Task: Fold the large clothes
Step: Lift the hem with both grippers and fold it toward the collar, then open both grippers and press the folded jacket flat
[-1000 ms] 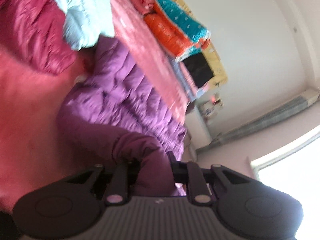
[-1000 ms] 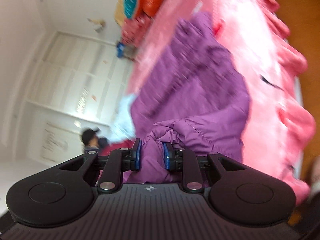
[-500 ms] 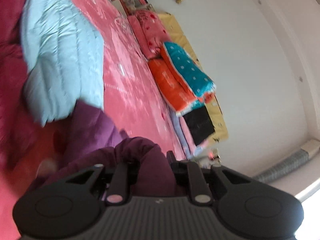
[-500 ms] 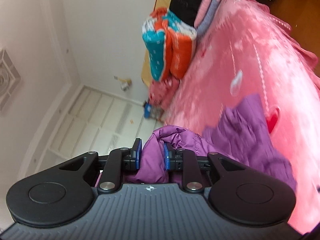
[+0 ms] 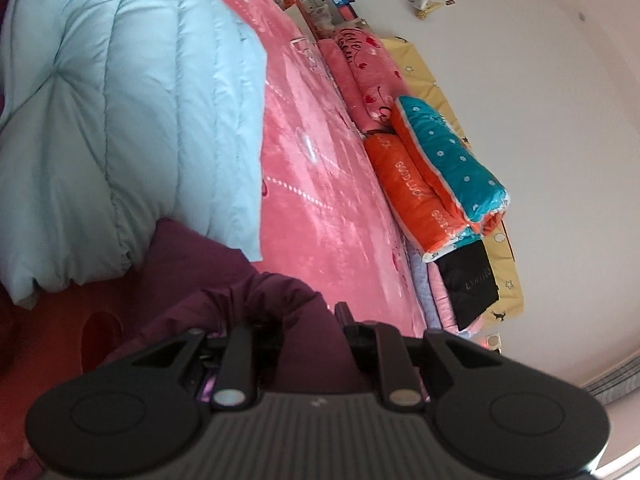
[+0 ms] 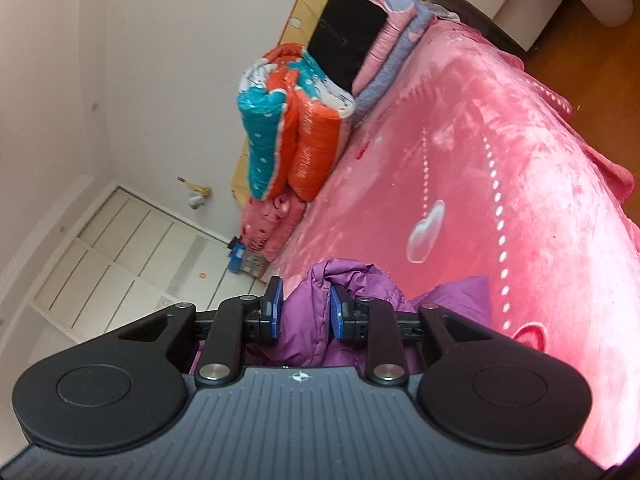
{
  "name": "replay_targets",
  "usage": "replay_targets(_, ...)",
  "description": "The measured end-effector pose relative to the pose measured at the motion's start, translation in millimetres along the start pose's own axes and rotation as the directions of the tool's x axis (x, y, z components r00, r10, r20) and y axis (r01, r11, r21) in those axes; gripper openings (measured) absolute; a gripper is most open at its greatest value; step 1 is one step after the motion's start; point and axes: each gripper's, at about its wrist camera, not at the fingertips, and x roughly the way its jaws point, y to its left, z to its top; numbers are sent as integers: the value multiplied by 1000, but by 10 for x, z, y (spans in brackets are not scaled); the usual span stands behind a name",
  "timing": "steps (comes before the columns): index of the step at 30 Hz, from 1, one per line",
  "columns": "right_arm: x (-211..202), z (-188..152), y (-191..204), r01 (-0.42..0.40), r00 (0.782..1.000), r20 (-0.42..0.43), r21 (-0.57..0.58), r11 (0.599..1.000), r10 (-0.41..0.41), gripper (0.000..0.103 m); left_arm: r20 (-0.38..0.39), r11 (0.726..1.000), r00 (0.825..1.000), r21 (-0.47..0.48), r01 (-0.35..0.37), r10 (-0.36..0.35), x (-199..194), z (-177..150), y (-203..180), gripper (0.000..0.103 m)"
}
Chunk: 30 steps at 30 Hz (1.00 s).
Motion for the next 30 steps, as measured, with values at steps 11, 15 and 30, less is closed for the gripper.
replay_targets(11, -161, 89, 71, 95, 992, 95, -85, 992, -87, 103, 1, 998, 1000, 64, 26, -26, -318, 99, -244, 59)
replay_targets(15, -313, 163, 144, 61, 989, 138, -87, 994, -48, 103, 28, 994, 999, 106, 29, -32, -475, 143, -390, 64)
replay_targets(30, -79, -575, 1324, 25, 991, -78, -699, 715, -111, 103, -4, 822, 999, 568, -40, 51, -642, -508, -819, 78)
